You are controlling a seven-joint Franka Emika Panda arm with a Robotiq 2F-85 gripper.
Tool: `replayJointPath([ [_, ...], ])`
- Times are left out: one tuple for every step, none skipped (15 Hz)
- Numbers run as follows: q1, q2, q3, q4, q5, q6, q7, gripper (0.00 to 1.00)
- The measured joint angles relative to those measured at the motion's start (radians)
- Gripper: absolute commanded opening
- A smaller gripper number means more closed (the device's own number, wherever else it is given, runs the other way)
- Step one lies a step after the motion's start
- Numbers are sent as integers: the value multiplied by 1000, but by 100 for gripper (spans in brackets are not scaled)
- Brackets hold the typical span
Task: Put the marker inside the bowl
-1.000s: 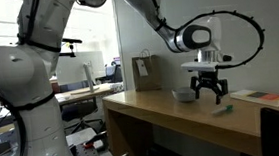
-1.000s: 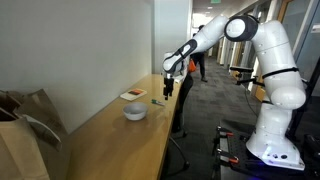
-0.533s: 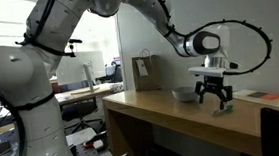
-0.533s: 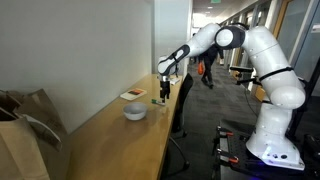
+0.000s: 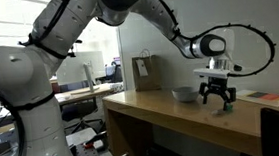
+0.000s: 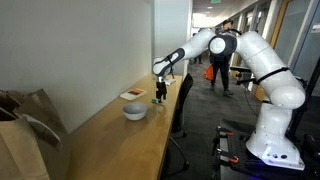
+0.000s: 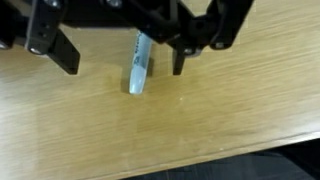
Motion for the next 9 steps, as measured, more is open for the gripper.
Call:
replayJointPath([
  [-2,11,0,10,0,-4,0,100],
  [-5,23,0,20,0,-5,0,100],
  [-8,33,1,29,0,-5,0,99],
  [-12,44,1,39,0,-5,0,78],
  [-16,53,2,48,0,-5,0,74],
  [-19,61,4,57,1,-5,0,72],
  [-23,67,7,66,1,-5,0,64],
  [-25,73,9,73,1,-5,0,56],
  [-27,77,10,80,1,-5,0,47],
])
